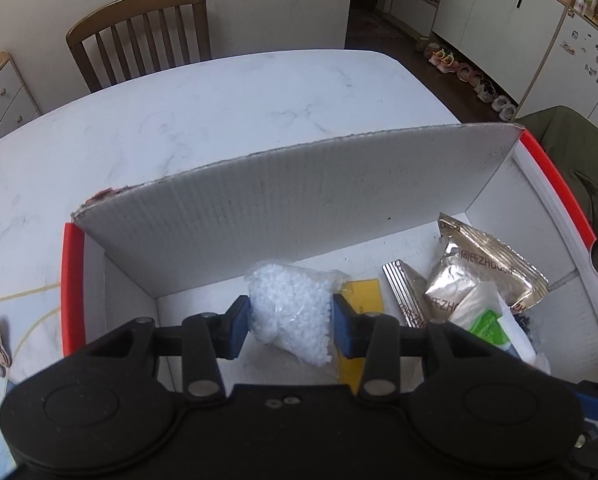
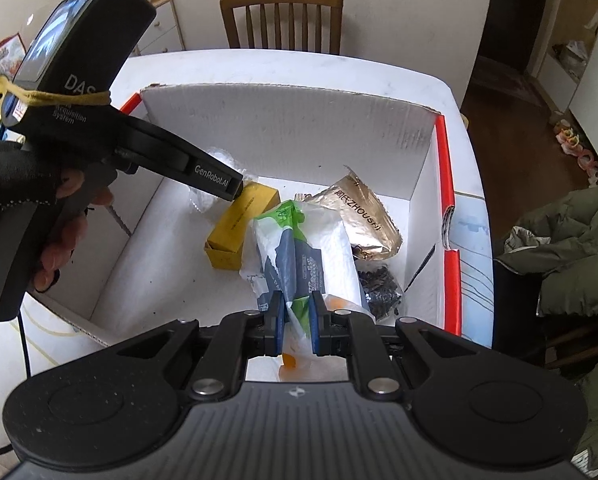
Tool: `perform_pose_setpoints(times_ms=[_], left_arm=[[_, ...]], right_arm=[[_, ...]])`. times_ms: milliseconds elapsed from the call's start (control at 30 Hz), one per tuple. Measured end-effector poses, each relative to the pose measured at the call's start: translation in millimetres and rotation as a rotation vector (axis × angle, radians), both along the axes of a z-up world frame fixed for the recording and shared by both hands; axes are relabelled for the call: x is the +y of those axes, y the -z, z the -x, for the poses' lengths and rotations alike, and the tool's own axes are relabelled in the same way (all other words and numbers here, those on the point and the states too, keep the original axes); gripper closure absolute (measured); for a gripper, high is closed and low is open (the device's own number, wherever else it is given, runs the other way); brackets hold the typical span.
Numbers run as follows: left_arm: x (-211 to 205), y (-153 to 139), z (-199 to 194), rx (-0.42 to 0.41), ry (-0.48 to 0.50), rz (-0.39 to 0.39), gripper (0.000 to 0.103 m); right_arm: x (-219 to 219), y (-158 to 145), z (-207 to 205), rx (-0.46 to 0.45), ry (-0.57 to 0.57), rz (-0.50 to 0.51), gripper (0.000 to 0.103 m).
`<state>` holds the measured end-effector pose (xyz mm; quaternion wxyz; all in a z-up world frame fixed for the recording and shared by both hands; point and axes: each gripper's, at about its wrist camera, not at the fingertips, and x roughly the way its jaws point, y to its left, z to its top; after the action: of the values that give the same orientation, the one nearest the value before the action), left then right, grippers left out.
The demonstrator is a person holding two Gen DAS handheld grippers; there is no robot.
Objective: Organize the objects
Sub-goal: 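Open the left tool to drop the crystal bag while the right tool releases the plastic bag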
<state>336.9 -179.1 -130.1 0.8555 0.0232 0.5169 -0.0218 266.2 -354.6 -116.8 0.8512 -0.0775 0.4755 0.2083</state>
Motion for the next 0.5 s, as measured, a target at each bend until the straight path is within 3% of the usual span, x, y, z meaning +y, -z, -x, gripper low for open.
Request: perform_pose_setpoints(times_ms=[233,300,333,500], left_arm=[[1.9,-0.1,1.3,-0.003,-0.006,0.01,0.057],[1.1,1.1,-1.4,0.006,-0.008,0.018,0.047],[1.2,1.4,-1.0,0.011,-0.01,0.019,0.042],[-1.0,1.3,3.6,0.005,0.004,0.021,0.039]], right_arm=[[-5.1,-2.3,-3.6,0.007,0.025,-0.041,0.09],[-5.4,-3.0,-3.4,0.007,0.025,-0.046,0.088],[-5.3,-3.4,-2.7,0.006,0.025,-0.048,0.085],[-6.1,-6.6,1.0,-0.006,0.028,-0.064,0.064]])
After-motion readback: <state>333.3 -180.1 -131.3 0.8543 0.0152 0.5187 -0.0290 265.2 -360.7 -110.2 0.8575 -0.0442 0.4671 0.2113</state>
